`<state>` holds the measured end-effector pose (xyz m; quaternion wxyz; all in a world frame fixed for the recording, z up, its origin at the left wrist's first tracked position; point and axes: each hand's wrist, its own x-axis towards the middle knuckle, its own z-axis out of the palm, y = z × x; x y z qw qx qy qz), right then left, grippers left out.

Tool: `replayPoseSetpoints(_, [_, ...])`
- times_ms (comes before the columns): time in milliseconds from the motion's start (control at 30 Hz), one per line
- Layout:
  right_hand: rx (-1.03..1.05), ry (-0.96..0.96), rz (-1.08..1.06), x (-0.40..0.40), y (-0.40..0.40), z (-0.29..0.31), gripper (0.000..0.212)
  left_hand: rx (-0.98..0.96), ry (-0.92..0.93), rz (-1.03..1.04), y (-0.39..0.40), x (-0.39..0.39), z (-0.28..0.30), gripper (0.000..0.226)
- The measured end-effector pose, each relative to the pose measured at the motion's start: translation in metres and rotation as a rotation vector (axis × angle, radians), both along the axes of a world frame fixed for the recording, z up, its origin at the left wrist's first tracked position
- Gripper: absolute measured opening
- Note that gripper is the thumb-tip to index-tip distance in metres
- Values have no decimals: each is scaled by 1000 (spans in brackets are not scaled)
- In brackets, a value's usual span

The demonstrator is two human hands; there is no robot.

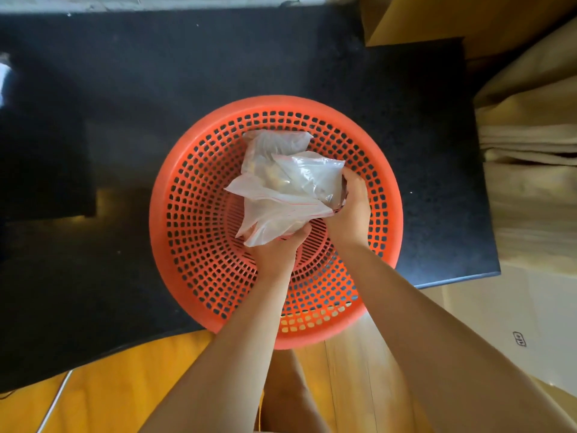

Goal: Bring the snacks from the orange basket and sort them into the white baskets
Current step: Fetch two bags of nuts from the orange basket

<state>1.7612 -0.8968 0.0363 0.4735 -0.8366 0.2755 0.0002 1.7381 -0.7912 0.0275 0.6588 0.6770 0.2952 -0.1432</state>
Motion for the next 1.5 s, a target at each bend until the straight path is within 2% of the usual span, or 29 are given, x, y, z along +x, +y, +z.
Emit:
replayPoseSetpoints(167, [19, 8, -139, 3, 5, 3, 40, 104, -89, -19, 0, 2, 8, 52])
replayPoseSetpoints(300, [71, 31, -238, -3, 5, 15, 28, -95, -77, -83, 6, 0, 22, 50])
replayPoseSetpoints(367, [189, 17, -303, -10, 5, 28, 24, -128, -17, -131, 11, -6, 32, 50])
replayPoseSetpoints(433, [358, -36, -382, -20, 7, 47, 19, -128, 38, -182, 18, -13, 44, 35])
replayPoseSetpoints(500, [480, -84, -443, -33, 8, 69, 23, -151, 79, -236, 27, -21, 60, 22])
replayPoseSetpoints(667, [700, -116, -577, -78, 10, 126, 21, -261, 107, -308, 62, -37, 109, 42])
replayPoseSetpoints(800, [833, -151, -680, -131, 25, 164, 28, -384, 126, -506, 100, -44, 144, 46])
replayPoseSetpoints(1033, [977, -343, -917, -236, 83, 210, 34, -349, 74, -916, 144, -55, 188, 28])
replayPoseSetpoints(1133, [1061, -388, -1011, -283, 113, 220, 36, -418, 97, -1045, 149, -71, 203, 25])
replayPoseSetpoints(1167, [1090, -414, -1032, -299, 124, 222, 39, -431, 99, -1106, 149, -78, 206, 31])
replayPoseSetpoints(1233, [1065, -500, -1018, -331, 147, 225, 44, -407, 107, -1245, 148, -95, 214, 51])
replayPoseSetpoints(1300, [947, -557, -1005, -360, 169, 228, 60, -364, 109, -1347, 142, -117, 220, 56])
replayPoseSetpoints(1400, [821, -578, -1109, -401, 202, 231, 83, -348, 128, -1464, 131, -156, 228, 25])
replayPoseSetpoints(1500, [752, -594, -1275, -446, 239, 228, 85, -335, 130, -1623, 123, -202, 233, 20])
